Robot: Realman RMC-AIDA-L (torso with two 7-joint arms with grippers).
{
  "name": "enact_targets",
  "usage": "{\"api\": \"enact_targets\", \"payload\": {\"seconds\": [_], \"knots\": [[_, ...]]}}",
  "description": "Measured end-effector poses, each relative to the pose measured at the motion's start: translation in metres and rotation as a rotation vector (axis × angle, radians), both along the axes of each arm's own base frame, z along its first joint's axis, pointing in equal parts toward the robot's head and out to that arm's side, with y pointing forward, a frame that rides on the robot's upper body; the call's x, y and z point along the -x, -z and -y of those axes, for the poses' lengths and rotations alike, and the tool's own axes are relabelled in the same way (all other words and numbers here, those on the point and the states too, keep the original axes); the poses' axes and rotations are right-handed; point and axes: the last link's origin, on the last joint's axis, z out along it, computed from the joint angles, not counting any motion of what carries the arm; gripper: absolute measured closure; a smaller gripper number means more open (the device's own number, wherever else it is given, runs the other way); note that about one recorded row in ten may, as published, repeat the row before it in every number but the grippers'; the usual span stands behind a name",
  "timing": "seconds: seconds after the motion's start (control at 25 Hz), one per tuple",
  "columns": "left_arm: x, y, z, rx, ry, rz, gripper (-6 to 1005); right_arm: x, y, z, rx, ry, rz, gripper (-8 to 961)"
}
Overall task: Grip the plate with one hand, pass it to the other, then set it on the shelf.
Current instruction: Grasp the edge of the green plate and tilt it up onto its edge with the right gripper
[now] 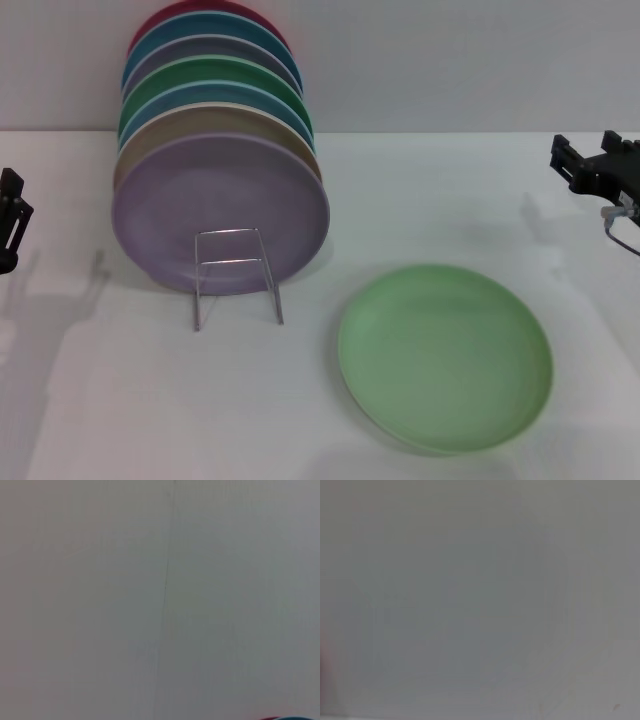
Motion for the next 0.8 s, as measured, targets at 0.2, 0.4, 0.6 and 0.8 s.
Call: {"api": "enact_targets", "payload": {"seconds": [0.2,0.4,0.6,0.8], "knots": [[0.0,-0.001,-0.001,-0.003,0.001,0.001,186,0.008,-0.017,0.001,0.156,0.061,0.027,329],[0.0,-0.002,-0.002,-0.011,-0.001,0.003,186,0.017,-0.031,0.002,0.353,0.131,0.009,329],[-0.002,-0.002,-0.003,-0.013,0.004,0.005,186,0.021,-0.04,0.005,0.516,0.21,-0.042,328],[-0.008,-0.001,-0.005,-0.015,0.022,0.028,186,0.019,-0.043,0.007,0.633,0.302,-0.057,329]]}}
